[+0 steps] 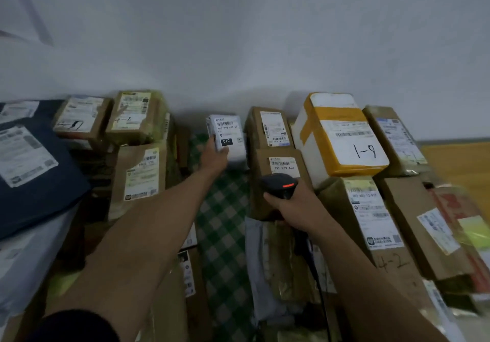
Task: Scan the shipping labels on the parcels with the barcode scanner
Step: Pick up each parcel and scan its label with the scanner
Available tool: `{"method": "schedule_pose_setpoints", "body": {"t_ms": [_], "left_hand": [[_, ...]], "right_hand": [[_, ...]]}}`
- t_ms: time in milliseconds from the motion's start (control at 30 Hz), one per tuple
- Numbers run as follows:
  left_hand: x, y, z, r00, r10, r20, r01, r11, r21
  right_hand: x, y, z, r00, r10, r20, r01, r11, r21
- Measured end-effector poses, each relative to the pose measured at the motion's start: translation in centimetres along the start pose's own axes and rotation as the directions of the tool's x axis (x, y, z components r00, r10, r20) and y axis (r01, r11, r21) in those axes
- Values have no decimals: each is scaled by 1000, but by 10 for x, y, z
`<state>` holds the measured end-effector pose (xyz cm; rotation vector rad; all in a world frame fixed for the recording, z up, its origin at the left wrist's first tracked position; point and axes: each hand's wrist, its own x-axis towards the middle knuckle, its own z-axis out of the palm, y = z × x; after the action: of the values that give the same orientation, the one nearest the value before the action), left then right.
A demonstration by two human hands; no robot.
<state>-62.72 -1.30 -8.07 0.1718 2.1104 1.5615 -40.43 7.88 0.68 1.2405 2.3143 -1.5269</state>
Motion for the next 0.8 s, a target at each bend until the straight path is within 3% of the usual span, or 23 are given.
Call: {"method": "schedule_pose_setpoints", "body": {"t_ms": [200,300,400,500,567,800], "left_hand": [[32,-23,22,998,61,16,-61,998,21],[38,-45,33,986,167,11,-166,964,208],[40,-62,38,973,198,120,-227,916,330],[38,-54,33,956,162,243,-265,830,490],[31,-44,27,958,168,232,-274,772,574],[-60,-26,-9,954,290,81,-298,872,389]], "right_hand": [[12,10,1,999,30,-19,-32,994,-103],[13,11,1,999,47,-26,-49,992,-119],[12,9,0,998,66,-12,-68,989,-134],[11,8,1,998,68,1,-68,990,-122],[7,5,0,998,69,8,-68,991,-112],[-26,-22,2,997,-25,71,32,995,-92]]}}
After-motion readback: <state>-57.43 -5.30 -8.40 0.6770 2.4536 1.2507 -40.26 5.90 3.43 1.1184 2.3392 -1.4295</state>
